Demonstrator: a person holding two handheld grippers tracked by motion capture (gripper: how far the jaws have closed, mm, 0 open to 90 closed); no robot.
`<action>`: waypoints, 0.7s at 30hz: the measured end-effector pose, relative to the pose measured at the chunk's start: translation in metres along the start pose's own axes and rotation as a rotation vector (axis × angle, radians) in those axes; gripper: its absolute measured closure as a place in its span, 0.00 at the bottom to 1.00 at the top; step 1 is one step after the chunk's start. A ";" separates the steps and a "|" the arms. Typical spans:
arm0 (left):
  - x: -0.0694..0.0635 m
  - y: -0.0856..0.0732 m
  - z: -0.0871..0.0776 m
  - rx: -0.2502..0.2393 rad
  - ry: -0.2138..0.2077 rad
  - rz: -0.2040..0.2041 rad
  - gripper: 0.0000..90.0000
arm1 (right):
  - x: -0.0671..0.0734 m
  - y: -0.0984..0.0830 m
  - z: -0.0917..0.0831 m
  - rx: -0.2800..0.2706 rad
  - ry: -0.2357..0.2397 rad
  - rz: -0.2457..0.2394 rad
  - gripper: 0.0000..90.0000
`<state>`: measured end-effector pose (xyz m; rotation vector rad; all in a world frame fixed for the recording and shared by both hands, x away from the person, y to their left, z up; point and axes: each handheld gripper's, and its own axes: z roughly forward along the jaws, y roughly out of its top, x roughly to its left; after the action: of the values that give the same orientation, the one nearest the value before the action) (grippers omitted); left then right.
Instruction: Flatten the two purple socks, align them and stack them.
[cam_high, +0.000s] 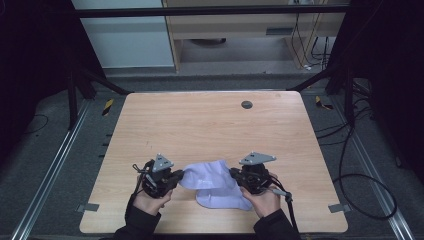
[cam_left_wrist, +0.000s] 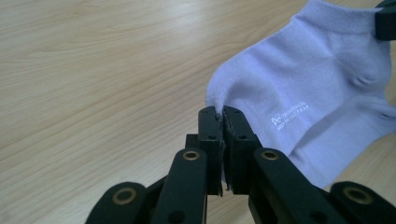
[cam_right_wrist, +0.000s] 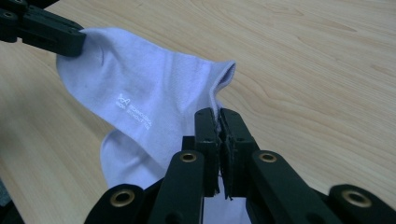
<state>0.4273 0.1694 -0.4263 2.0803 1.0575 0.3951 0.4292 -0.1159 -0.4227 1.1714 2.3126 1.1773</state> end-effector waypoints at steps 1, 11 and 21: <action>-0.002 0.000 0.001 0.003 -0.006 0.009 0.96 | -0.001 -0.003 -0.004 0.002 -0.002 -0.004 0.96; -0.025 -0.005 0.018 0.064 -0.048 0.058 0.96 | -0.005 -0.028 -0.026 0.022 -0.010 0.007 0.96; -0.035 -0.011 0.033 0.108 -0.069 0.082 0.96 | -0.010 -0.045 -0.031 0.048 -0.013 0.027 0.96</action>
<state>0.4180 0.1295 -0.4544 2.2225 0.9739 0.3102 0.3937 -0.1557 -0.4394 1.2268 2.3352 1.1259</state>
